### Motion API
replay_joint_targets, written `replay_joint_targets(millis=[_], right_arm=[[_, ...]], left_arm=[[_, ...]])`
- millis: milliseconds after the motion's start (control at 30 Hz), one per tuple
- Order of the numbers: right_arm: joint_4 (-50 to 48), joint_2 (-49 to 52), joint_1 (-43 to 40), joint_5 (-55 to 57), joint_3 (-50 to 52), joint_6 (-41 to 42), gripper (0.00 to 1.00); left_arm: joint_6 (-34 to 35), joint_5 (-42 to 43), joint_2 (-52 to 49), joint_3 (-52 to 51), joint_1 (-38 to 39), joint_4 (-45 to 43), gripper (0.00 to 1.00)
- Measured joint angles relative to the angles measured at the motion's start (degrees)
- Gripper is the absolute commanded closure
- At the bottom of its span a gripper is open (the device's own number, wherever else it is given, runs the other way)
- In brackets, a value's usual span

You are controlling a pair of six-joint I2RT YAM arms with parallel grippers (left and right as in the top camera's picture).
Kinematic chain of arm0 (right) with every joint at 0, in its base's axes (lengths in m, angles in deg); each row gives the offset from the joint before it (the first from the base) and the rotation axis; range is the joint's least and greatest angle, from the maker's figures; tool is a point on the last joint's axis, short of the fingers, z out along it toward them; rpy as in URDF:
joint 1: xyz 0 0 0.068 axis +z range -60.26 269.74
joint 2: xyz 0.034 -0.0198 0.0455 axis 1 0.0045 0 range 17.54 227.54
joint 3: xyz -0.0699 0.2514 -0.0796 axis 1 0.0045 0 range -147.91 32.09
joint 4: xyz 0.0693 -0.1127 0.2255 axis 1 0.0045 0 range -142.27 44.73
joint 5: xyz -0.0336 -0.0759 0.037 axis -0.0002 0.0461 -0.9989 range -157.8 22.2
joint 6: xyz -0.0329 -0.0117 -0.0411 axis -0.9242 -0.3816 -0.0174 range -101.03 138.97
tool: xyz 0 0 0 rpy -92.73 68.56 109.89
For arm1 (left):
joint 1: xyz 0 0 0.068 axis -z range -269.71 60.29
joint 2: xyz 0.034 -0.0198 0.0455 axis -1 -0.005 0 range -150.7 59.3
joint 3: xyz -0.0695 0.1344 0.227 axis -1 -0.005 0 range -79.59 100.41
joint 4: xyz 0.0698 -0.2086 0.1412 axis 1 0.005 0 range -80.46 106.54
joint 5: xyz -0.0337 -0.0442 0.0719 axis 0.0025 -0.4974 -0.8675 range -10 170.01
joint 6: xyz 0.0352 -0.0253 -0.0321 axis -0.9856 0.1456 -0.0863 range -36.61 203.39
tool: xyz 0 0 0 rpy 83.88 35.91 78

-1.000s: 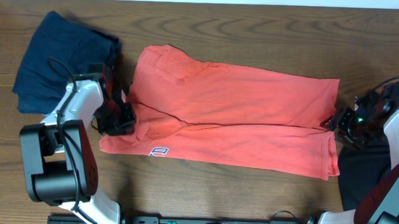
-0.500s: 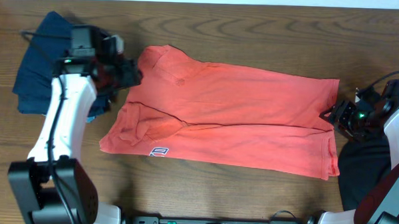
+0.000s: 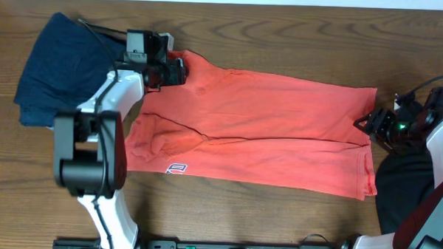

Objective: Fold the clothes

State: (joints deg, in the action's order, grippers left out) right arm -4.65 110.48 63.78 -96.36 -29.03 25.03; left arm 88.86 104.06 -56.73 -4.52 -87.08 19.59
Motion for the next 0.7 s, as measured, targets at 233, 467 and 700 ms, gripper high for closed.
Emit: replay_joint_targets(millis=[233, 467, 700], right_arm=[[-0.2, 0.0, 0.0, 0.0, 0.0, 0.0, 0.34], [-6.3, 0.0, 0.0, -0.1, 0.0, 0.0, 0.46], [-18.4, 0.0, 0.0, 0.8, 0.0, 1.2, 0.51]], left_arm=[[0.2, -0.2, -3.9, 0.0, 0.0, -5.0, 0.71], [0.5, 0.4, -3.9, 0.0, 0.0, -5.2, 0.94], [3.8, 2.9, -0.7, -0.1, -1.0, -5.0, 0.94]])
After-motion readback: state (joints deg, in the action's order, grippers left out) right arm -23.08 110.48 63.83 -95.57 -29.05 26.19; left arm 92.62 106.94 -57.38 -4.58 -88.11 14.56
